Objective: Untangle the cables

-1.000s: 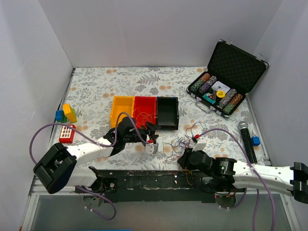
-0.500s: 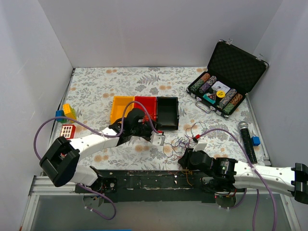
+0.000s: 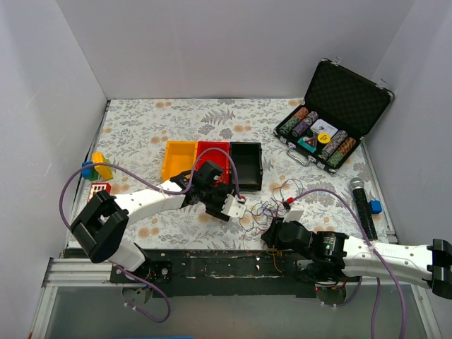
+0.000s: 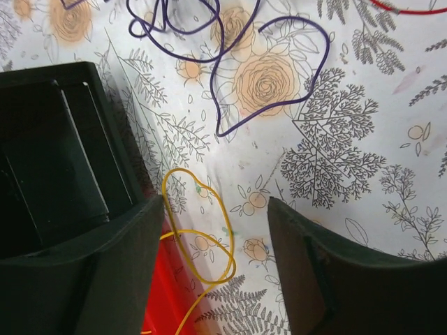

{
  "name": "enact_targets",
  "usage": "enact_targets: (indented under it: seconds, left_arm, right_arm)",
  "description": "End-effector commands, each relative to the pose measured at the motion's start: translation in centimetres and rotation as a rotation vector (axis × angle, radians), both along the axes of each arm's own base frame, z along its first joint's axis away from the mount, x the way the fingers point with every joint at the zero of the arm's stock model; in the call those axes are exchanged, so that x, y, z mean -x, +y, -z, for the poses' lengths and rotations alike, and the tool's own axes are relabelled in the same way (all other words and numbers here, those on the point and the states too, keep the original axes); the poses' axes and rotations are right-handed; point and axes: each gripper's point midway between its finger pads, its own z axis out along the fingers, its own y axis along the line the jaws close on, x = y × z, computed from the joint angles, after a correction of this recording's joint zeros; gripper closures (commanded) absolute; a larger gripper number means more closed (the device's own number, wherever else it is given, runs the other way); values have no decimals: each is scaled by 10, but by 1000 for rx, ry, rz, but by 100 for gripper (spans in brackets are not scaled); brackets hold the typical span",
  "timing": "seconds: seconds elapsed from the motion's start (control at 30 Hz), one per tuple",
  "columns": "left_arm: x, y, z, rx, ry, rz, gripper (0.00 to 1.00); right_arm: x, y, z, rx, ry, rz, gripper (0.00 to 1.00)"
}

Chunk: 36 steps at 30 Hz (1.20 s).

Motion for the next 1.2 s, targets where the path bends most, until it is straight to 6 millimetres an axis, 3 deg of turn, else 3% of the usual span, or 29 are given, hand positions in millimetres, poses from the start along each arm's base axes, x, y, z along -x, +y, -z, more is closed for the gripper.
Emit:
enact_targets:
  seconds: [0.0, 0.17, 0.4, 0.63, 0.77, 0.87, 1.0, 1.07, 1.17]
  left_arm:
    - [-15, -8, -10, 7, -57, -19, 43]
    - [-25, -15, -18, 53, -111, -27, 53]
    - [-26, -9, -11, 28, -126, -37, 76]
    - [-29, -3, -6, -6, -141, -48, 82]
    - [-36, -4, -10, -5, -169, -68, 95]
    - [-52, -12, -35, 75, -174, -164, 100]
    - [-93, -10, -99, 324, -156, -398, 100]
    - [-117, 5, -127, 433, -135, -536, 100]
    - [-153, 40, -142, 508, -65, -749, 100]
  right_arm:
    - [0, -12, 12, 48, 6, 25, 52]
    - [0, -12, 12, 41, 8, 25, 52]
    - [0, -12, 14, 38, 12, 29, 52]
    - [-1, -13, 13, 40, 7, 32, 52]
    - [-1, -12, 12, 40, 3, 29, 52]
    - [0, -13, 14, 44, 8, 28, 52]
    - [0, -13, 13, 42, 5, 27, 52]
    - [-1, -13, 12, 39, 1, 29, 52]
    - [-1, -13, 12, 36, -2, 29, 52]
